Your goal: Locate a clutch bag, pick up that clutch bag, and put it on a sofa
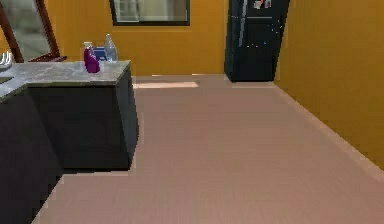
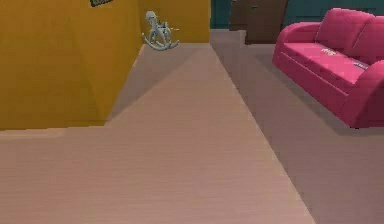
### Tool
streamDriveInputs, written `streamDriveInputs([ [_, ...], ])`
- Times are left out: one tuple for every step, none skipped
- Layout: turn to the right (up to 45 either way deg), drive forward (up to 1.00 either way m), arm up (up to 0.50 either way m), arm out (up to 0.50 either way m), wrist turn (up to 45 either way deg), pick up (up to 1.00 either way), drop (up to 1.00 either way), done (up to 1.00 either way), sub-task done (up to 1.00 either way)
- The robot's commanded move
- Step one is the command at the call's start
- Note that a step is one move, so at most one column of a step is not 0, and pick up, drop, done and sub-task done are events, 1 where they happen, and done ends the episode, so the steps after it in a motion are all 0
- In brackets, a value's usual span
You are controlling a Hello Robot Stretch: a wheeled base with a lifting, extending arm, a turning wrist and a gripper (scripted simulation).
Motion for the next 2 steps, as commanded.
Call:
streamDriveInputs([
  [0.0, 0.5, 0.0, 0.0, 0.0, 0.0, 0.0, 0.0, 0.0],
  [-45.0, 0.0, 0.0, 0.0, 0.0, 0.0, 0.0, 0.0, 0.0],
])
